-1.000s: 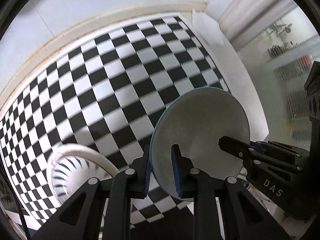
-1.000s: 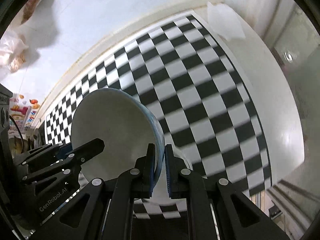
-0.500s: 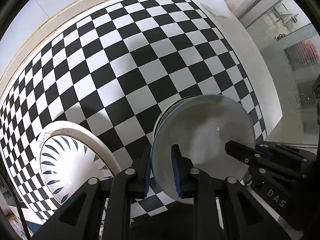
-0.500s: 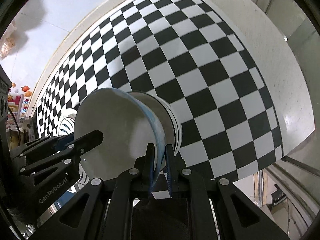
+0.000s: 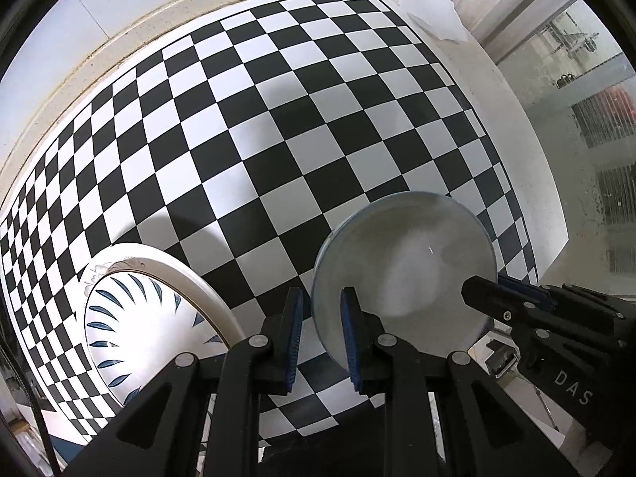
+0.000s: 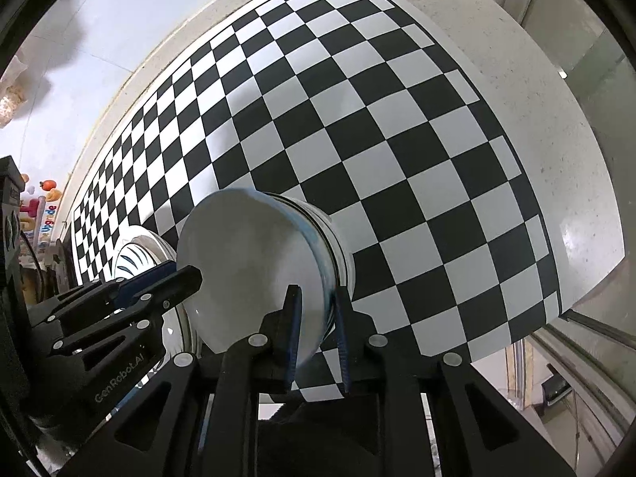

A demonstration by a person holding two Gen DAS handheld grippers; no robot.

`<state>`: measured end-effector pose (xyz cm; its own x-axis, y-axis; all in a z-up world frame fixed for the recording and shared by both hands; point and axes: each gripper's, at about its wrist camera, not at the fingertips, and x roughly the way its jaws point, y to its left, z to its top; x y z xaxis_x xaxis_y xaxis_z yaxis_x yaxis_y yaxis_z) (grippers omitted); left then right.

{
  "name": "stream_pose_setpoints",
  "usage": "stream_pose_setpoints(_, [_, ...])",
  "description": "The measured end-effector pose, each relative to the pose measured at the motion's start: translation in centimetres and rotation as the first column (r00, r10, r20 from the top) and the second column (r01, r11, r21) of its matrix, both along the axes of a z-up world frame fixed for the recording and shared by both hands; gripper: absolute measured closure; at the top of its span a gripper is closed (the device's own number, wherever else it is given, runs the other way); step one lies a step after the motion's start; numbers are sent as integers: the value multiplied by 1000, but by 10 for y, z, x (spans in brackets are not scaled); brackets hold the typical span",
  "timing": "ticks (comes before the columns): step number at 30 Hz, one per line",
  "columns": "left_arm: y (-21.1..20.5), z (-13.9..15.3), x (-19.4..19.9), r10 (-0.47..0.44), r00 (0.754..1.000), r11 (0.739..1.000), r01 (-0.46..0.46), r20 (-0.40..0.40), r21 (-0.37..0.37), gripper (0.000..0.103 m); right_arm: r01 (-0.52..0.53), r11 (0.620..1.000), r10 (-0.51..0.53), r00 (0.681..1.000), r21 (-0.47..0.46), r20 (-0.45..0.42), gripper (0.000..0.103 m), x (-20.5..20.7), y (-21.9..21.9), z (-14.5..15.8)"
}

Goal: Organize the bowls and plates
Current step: 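Open both tools and lift them off the bowl stack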

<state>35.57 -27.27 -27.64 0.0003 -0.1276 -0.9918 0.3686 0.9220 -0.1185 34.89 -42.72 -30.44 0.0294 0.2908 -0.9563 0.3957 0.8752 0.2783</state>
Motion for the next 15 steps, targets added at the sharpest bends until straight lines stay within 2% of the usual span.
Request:
stream_pose_setpoints(7, [6, 21, -14, 1, 998, 1000, -1, 55, -9, 86, -34, 998, 35, 999, -52, 23, 85, -4, 6, 13])
stream_pose_setpoints(15, [29, 72, -55, 17, 986, 999, -8, 165, -50, 85, -93, 984, 110, 988, -149, 111, 85, -34, 29, 65])
